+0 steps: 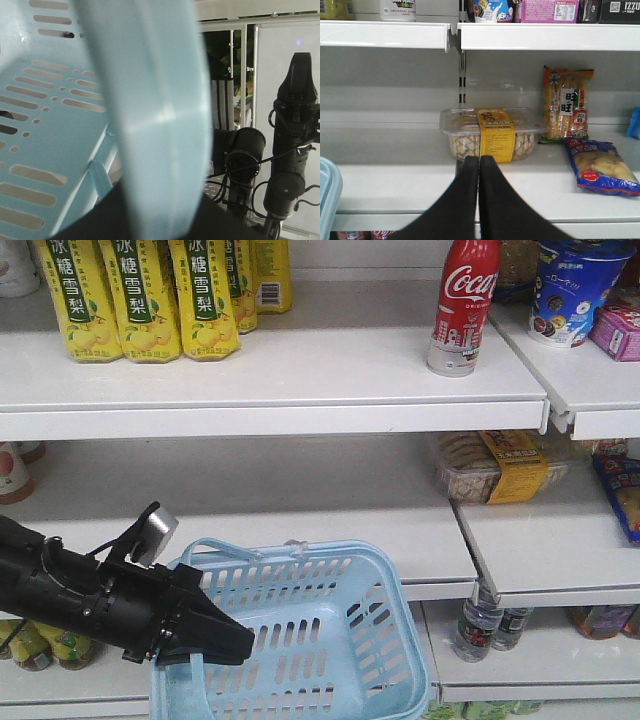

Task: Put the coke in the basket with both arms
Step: 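Approach the shelf holding the red Coca-Cola bottle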

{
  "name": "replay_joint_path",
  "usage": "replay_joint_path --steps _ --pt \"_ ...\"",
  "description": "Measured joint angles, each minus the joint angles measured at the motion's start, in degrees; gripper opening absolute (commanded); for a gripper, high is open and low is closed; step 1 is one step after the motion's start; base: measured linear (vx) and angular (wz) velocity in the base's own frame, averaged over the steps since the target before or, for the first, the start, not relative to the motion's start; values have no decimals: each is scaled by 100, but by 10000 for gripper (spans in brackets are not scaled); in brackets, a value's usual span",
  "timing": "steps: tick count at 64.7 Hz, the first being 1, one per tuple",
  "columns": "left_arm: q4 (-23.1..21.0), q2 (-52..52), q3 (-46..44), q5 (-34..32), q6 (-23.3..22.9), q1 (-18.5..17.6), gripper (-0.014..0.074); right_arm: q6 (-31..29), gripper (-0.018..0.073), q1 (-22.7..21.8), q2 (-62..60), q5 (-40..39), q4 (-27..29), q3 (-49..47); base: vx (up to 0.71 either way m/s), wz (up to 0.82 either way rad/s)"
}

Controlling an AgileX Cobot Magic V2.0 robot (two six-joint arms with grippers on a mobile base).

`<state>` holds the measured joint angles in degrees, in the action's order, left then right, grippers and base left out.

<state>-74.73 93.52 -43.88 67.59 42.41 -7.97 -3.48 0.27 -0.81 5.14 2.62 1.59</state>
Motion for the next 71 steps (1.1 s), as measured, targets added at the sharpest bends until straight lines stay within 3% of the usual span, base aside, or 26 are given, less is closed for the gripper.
replay_joint_path --steps 71 --pt "13 0 0 37 0 0 -6 0 -10 0 0 0 0 0 4 1"
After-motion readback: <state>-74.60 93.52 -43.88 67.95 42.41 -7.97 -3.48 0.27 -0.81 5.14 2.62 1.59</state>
